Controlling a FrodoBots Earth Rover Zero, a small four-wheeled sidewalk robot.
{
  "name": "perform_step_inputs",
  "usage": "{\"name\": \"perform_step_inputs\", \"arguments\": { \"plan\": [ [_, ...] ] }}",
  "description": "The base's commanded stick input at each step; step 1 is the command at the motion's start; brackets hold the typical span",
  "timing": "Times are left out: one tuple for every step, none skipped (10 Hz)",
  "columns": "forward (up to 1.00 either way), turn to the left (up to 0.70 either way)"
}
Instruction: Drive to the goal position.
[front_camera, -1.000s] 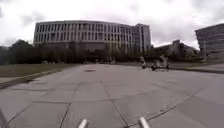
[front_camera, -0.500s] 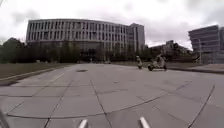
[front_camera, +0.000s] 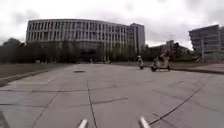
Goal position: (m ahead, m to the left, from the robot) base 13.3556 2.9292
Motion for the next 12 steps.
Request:
{"name": "perform_step_inputs", "arguments": {
  "plan": [
    [1.00, 0.00],
    [1.00, 0.00],
    [1.00, 0.00],
    [1.00, 0.00],
    [1.00, 0.00],
    [1.00, 0.00],
    [1.00, 0.00],
    [1.00, 0.00],
    [1.00, 0.00],
    [1.00, 0.00],
    [1.00, 0.00],
    [1.00, 0.00]
  ]
}}
